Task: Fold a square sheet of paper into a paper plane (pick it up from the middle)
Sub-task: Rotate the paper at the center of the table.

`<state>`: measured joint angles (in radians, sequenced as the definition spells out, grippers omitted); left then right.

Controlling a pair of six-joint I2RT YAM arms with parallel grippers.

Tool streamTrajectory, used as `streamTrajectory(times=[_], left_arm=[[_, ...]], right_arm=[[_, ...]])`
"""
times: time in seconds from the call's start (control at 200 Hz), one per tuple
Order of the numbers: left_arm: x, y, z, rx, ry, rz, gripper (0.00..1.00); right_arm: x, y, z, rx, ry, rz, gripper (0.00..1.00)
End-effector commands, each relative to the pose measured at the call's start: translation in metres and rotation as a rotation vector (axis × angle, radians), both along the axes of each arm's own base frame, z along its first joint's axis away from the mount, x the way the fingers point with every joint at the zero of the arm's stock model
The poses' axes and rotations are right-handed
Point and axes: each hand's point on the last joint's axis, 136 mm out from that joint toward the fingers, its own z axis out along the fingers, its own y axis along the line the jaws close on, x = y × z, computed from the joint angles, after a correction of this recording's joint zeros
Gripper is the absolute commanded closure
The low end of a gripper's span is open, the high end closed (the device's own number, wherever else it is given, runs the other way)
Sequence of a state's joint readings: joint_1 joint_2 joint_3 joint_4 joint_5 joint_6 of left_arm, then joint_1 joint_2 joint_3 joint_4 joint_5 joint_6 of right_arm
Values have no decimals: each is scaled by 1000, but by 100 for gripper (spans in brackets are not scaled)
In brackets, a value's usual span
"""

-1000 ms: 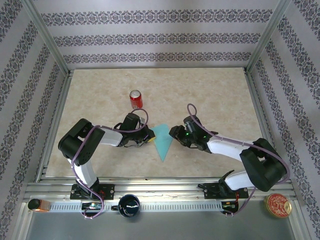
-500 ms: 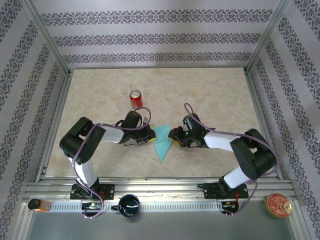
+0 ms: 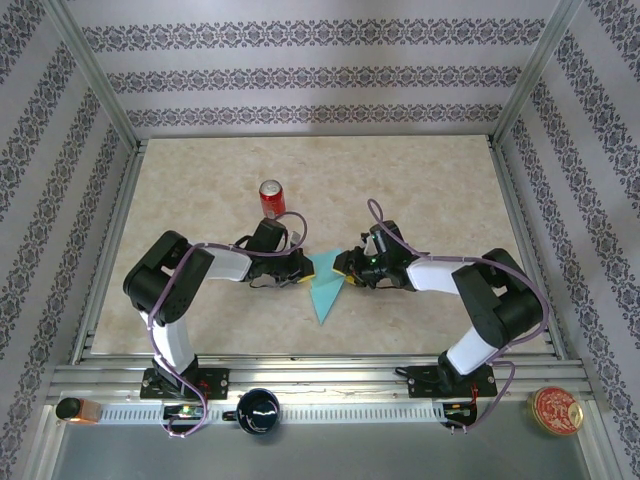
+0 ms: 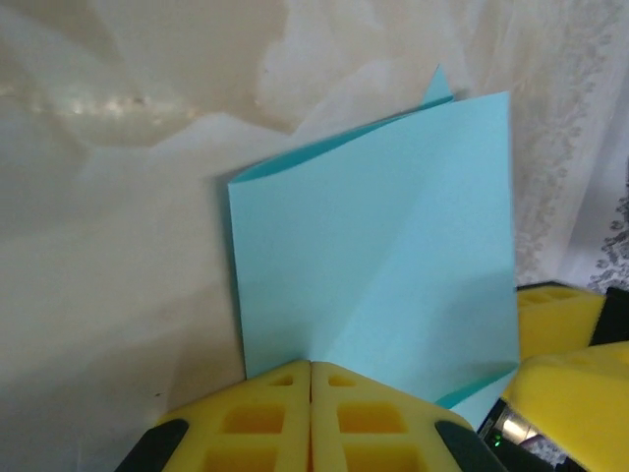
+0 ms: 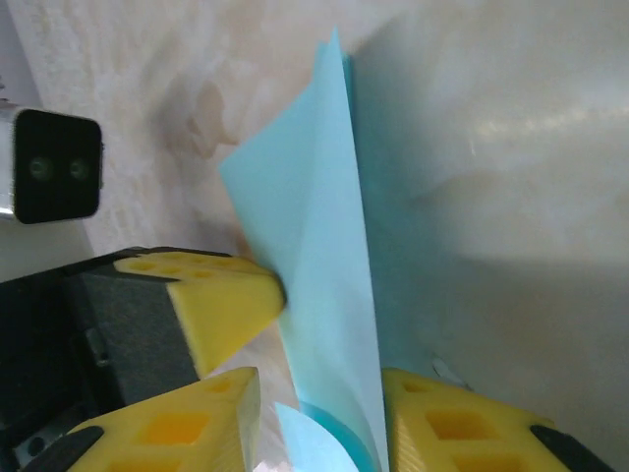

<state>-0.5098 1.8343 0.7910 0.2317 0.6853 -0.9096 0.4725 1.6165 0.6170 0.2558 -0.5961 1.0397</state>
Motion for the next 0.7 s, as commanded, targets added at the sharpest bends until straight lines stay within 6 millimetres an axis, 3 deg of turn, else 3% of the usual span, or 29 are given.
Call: streamTrajectory(times=[0.0, 0.49, 0.57, 0.694], left_arm=[[-12, 1, -18, 55, 26, -66, 92], [-7, -2, -11, 49, 4, -79, 92], [-5, -4, -4, 43, -12, -79, 89], [0, -9, 24, 5, -65, -81, 79]], right_arm=[[13, 12, 16, 71, -76, 93, 64], [15, 9, 2, 49, -29, 184, 83], [16, 7, 3, 44, -28, 173, 88], [20, 1, 2, 25, -10, 104, 94]])
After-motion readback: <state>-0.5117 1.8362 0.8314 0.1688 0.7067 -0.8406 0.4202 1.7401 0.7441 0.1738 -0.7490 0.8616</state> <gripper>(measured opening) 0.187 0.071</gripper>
